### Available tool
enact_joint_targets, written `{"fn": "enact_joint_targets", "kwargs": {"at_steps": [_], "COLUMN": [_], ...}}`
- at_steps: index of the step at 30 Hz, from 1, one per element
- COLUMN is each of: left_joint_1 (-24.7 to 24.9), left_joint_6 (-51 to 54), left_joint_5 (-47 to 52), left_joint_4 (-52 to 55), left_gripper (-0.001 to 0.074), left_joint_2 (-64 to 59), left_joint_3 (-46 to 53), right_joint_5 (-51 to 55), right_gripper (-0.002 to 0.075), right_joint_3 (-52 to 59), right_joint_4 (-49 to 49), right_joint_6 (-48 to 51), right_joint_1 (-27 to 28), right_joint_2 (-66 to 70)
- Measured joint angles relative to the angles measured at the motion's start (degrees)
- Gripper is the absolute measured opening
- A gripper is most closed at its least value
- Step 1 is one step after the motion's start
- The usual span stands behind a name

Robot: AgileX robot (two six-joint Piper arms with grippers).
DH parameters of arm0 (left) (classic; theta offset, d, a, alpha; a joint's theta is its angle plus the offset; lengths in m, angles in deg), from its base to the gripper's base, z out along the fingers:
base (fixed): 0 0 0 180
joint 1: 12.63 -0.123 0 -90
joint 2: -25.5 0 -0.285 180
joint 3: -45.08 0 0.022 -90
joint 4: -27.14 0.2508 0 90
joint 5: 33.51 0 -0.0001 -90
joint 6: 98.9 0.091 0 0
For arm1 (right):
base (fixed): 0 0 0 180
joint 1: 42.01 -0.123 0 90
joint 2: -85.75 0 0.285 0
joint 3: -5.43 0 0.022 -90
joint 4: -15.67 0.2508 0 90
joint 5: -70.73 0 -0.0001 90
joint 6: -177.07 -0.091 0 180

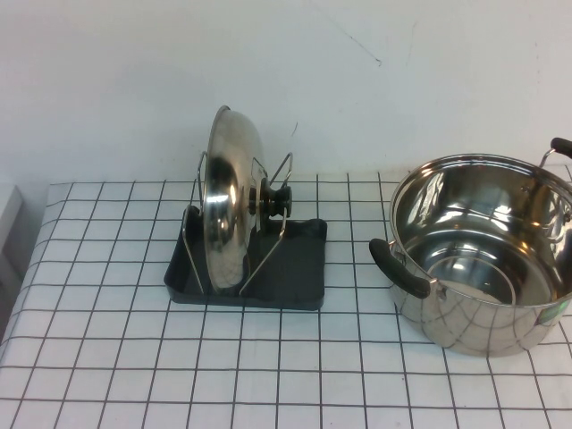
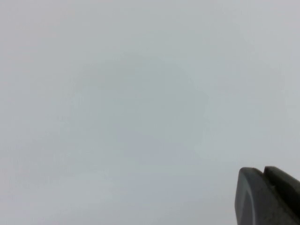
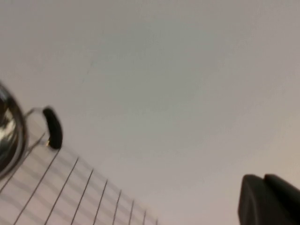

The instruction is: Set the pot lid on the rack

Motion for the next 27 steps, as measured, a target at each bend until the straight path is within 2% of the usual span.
{"fn": "enact_joint_targets", "kwargs": {"at_steps": [5,10,15,19,22,27], "left_joint_1": [0.00,0.00,0.00,0.00,0.00,0.00], "left_joint_6": [9.12,11.61,2.21,-5.95,-8.80,-10.43], "left_joint_5": [20.71,28.22,22.39,9.90,3.89,2.91], "left_joint_4": [-0.53,-1.27,-1.27,-1.05,-0.61,-0.11], "left_gripper": [0.0000,-0.0001,-0.0001,-0.0001,-0.0001,-0.0001], "left_joint_2": [3.24,3.75,3.75,3.79,4.73,8.82], "left_joint_3": [4.36,13.38,22.13,23.99,24.22,24.22], "right_joint_5": [12.90,13.44,12.68,7.14,3.76,-2.67], "right_gripper": [0.0002,0.0001,0.0001,0.0001,0.0000,0.0000], "right_joint_3": [-3.19,-3.28,-2.93,0.67,5.43,15.56], "right_joint_4": [17.34,38.12,54.68,64.20,66.78,67.16], "right_joint_6": [10.81,19.00,24.95,27.41,28.20,28.53], "right_joint_1": [0.00,0.00,0.00,0.00,0.00,0.00], "right_joint_2": [0.23,-3.10,-7.55,-12.72,-16.61,-22.35]}}
